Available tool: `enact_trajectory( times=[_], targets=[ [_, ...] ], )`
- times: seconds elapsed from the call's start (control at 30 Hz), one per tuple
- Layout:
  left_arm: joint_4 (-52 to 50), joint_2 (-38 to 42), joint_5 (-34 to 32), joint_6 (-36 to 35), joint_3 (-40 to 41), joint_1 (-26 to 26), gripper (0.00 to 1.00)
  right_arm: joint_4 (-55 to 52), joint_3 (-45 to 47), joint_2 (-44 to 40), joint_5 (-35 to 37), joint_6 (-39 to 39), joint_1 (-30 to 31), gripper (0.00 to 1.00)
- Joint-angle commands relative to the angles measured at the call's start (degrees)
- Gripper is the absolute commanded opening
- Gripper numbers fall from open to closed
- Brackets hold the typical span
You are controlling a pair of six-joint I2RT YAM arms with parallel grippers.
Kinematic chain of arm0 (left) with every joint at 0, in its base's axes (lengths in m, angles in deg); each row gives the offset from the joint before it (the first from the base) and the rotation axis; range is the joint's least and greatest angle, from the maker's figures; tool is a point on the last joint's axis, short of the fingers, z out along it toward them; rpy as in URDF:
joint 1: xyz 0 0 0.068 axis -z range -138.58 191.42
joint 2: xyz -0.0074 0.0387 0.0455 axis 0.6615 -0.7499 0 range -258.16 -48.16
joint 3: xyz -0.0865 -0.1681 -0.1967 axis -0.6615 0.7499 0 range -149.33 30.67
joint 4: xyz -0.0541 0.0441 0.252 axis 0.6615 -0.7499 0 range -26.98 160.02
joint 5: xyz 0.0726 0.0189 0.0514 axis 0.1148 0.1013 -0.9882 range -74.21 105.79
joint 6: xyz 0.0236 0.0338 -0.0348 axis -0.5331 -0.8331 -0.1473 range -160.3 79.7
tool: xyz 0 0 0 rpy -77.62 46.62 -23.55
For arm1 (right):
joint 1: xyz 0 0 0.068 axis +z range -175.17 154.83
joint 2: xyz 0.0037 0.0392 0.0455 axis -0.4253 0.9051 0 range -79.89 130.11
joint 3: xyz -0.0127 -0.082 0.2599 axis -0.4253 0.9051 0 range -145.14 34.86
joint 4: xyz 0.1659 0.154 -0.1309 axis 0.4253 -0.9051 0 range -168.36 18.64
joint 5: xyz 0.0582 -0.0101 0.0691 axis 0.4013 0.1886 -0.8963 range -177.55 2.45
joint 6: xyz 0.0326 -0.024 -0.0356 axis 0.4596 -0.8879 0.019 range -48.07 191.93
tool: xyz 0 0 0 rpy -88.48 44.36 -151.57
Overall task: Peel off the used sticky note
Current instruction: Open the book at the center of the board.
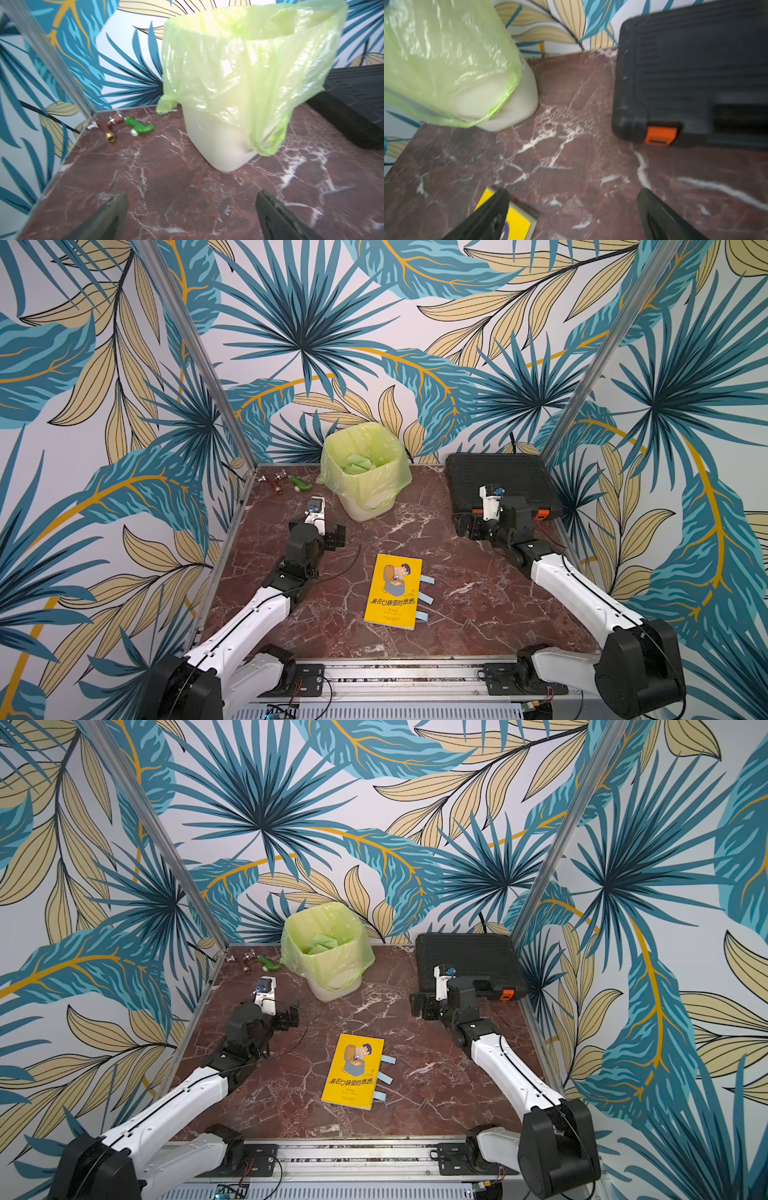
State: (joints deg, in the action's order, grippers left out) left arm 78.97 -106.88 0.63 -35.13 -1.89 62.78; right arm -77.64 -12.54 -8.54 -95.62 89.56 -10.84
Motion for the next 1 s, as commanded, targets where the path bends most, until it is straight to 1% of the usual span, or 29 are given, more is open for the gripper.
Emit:
enact_trajectory(
  times=[0.0, 0.07, 0.1, 0.17, 0.23, 0.33, 0.43, 0.5, 0.6, 0.83, 0.9, 0.97],
  targets=[
    [-11.6, 2.5, 2.3, 7.0, -2.3, 2.6, 1.0, -13.1, 0.8, -2.0, -3.1, 8.3, 4.5, 1.0],
    [-15.0, 3.4, 4.4, 10.0, -2.5, 4.2, 1.0, -14.9, 2.4, -3.2, -4.6, 12.4, 6.7, 1.0],
    [-16.7, 3.9, 6.9, 12.1, -2.2, 4.6, 1.0, -15.3, 4.1, -4.1, -5.6, 15.0, 8.1, 0.99],
    [-18.6, 4.6, 11.8, 14.4, -1.7, 5.2, 1.0, -14.1, 7.5, -6.4, -7.4, 18.8, 10.0, 0.99],
    [-20.1, 5.6, 14.4, 16.1, -0.9, 6.0, 1.0, -12.5, 11.5, -8.6, -9.3, 22.0, 11.9, 0.99],
    [-20.6, 7.5, 16.6, 18.0, 0.5, 7.9, 1.0, -10.9, 16.6, -11.9, -10.7, 25.3, 14.9, 1.0],
    [-20.1, 8.4, 17.8, 19.9, 2.3, 9.3, 1.0, -4.1, 22.5, -14.2, -13.2, 29.2, 17.0, 0.98],
    [-19.9, 8.3, 18.1, 20.7, 3.2, 9.9, 1.0, -1.0, 25.5, -14.7, -13.8, 31.1, 18.6, 0.89],
    [-19.8, 7.5, 17.9, 21.0, 4.0, 10.6, 1.0, 2.1, 27.8, -14.4, -13.5, 31.6, 20.6, 0.8],
    [-18.8, 4.6, 17.4, 21.1, 4.3, 11.8, 1.0, 11.4, 29.2, -7.8, -16.4, 29.4, 21.9, 0.6],
    [-18.6, 3.9, 17.4, 21.1, 4.3, 12.1, 1.0, 13.5, 29.2, -5.4, -17.1, 28.7, 21.9, 0.57],
    [-18.6, 3.6, 17.2, 21.0, 4.4, 12.3, 1.0, 15.7, 29.1, -2.9, -18.0, 28.6, 21.9, 0.57]
  ],
)
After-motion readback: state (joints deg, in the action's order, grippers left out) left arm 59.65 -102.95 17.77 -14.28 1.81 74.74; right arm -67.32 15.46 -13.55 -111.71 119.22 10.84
